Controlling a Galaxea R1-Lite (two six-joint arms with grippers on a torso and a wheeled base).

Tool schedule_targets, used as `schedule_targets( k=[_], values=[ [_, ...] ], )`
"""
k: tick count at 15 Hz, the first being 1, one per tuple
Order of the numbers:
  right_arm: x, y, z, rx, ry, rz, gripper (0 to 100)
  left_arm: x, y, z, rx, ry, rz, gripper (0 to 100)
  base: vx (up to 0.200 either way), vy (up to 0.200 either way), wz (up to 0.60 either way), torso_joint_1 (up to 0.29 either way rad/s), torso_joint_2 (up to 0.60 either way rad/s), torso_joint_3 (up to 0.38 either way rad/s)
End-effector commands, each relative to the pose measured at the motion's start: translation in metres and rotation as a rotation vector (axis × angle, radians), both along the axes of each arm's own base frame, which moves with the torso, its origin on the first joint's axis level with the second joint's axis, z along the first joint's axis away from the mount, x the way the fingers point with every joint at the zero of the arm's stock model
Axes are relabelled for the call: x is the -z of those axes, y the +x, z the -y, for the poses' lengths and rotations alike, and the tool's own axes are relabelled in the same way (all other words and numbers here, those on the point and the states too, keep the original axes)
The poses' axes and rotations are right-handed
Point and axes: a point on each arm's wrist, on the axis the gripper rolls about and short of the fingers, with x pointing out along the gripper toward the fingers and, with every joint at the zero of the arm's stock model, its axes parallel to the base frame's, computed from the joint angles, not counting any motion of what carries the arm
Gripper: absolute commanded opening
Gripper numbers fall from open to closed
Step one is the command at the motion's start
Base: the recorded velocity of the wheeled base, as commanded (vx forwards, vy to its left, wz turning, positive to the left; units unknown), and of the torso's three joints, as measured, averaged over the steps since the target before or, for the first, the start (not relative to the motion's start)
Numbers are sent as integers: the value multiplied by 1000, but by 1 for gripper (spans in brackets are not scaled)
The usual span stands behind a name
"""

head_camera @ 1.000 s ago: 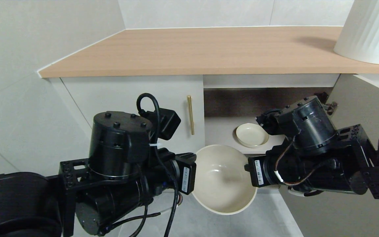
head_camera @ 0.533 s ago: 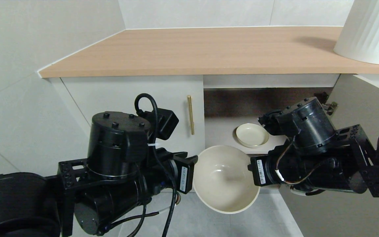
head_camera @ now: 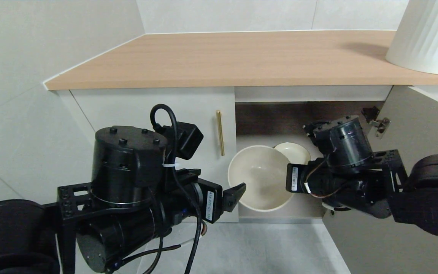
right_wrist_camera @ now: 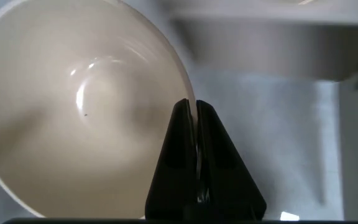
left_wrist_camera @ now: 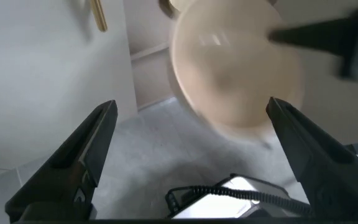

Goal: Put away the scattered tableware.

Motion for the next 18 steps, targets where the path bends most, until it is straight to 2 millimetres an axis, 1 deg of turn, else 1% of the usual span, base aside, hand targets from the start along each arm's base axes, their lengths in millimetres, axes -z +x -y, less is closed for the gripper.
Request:
schedule_targets(
  k=[1,2,3,4,5,6,9,12,13,14,15,16,18],
  values=[
    [38,29,6,108,-36,-5,0,-5,-2,-3,-1,-12,12,100,0,0,0,0,0,0],
    [45,38,9,133,-23,11,0,-6,-3,-3,0,-16,13,100,0,0,0,0,0,0],
    [45,38,9,133,-23,11,0,-6,-3,-3,0,-16,13,100,0,0,0,0,0,0],
    [50,65,23,224,22,86,0,-7,-4,-4,0,-19,18,100,0,0,0,0,0,0],
    [56,79,32,274,23,108,0,-8,-4,-4,0,-21,20,100,0,0,0,0,0,0],
    [63,89,37,302,21,108,0,-8,-4,-4,0,-21,20,100,0,0,0,0,0,0],
    [69,114,43,349,29,122,0,-9,-5,-5,0,-25,23,100,0,0,0,0,0,0],
    [72,134,55,402,39,136,0,-9,-5,-5,0,-25,23,100,0,0,0,0,0,0],
    [72,138,56,410,49,142,0,-9,-5,-5,0,-23,22,100,0,0,0,0,0,0],
    [71,146,61,438,71,153,0,-8,-4,-5,0,-23,21,100,0,0,0,0,0,0],
    [72,151,63,451,78,155,0,-8,-4,-4,0,-21,20,100,0,0,0,0,0,0],
    [73,152,63,451,78,155,0,-8,-4,-4,0,-22,20,100,0,0,0,0,0,0],
    [77,162,68,471,86,161,0,-8,-4,-4,0,-21,19,100,0,0,0,0,0,0]
  ],
)
